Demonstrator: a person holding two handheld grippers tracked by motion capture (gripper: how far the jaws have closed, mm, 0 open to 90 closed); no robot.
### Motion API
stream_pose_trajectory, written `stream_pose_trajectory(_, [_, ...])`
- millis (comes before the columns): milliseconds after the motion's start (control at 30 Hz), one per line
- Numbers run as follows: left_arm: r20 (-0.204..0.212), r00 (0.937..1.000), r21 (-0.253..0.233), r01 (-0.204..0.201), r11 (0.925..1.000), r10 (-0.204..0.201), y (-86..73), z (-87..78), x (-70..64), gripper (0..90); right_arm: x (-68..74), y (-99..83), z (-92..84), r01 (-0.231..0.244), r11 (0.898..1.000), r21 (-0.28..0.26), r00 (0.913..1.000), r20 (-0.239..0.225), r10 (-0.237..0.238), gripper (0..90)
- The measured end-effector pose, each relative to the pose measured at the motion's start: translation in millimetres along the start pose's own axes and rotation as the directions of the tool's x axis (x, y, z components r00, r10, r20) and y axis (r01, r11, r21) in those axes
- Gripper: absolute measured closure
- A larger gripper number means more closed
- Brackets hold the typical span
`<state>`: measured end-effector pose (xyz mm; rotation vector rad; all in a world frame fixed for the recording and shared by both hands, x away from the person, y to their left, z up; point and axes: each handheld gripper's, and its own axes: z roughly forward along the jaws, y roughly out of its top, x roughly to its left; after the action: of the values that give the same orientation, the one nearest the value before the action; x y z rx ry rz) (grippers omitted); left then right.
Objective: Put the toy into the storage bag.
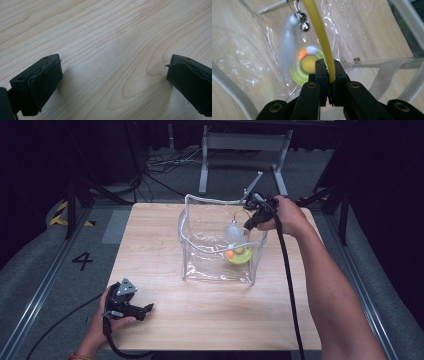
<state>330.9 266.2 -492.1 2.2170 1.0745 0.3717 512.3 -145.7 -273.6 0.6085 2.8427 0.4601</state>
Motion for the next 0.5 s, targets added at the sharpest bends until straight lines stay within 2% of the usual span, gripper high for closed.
stream_pose_trajectory(33, [0.000,1.0000,0.000,0.000,1.0000,0.000,0.0,0.0,0.0,0.5,1.3,-0.7,1.5,0.005,1.000,0.014,0.9999,0.012,-0.005,86.2])
stream_pose_trajectory(100, [0.000,1.0000,0.000,0.000,1.0000,0.000,0.0,0.0,0.1,0.5,0.2,-2.0,3.6,0.003,1.000,0.001,0.9999,-0.011,-0.003,85.6])
stream_pose_trajectory(133, [0.000,1.0000,0.000,0.000,1.0000,0.000,0.0,0.0,0.0,0.5,1.0,-1.9,3.3,-0.001,1.000,0.018,1.0000,0.002,0.001,86.0])
stream_pose_trajectory(200, [0.000,1.0000,0.000,0.000,1.0000,0.000,0.0,0.0,0.1,0.5,1.2,-2.0,1.9,0.003,1.000,0.012,0.9999,0.013,-0.003,86.4])
stream_pose_trajectory(267, [-0.001,1.0000,0.000,0.000,1.0000,0.000,0.0,0.0,-0.1,0.5,0.1,-3.4,-1.6,0.003,1.000,-0.025,0.9999,-0.011,-0.003,86.7])
stream_pose_trajectory(367, [0.000,1.0000,0.000,0.001,1.0000,-0.001,0.0,0.0,-0.1,0.6,-1.2,-5.7,-3.6,-0.002,1.000,0.005,0.9999,0.012,0.002,87.6])
stream_pose_trajectory(433, [0.000,1.0000,0.000,0.000,1.0000,0.000,0.0,0.0,0.0,0.6,-0.6,-7.1,-4.4,0.001,1.000,-0.005,1.0000,-0.005,-0.001,87.5])
stream_pose_trajectory(500, [0.000,1.0000,0.000,0.001,1.0000,-0.001,0.0,0.0,-0.1,0.6,0.8,-7.1,-4.2,-0.001,1.000,0.004,0.9999,0.015,0.001,87.0])
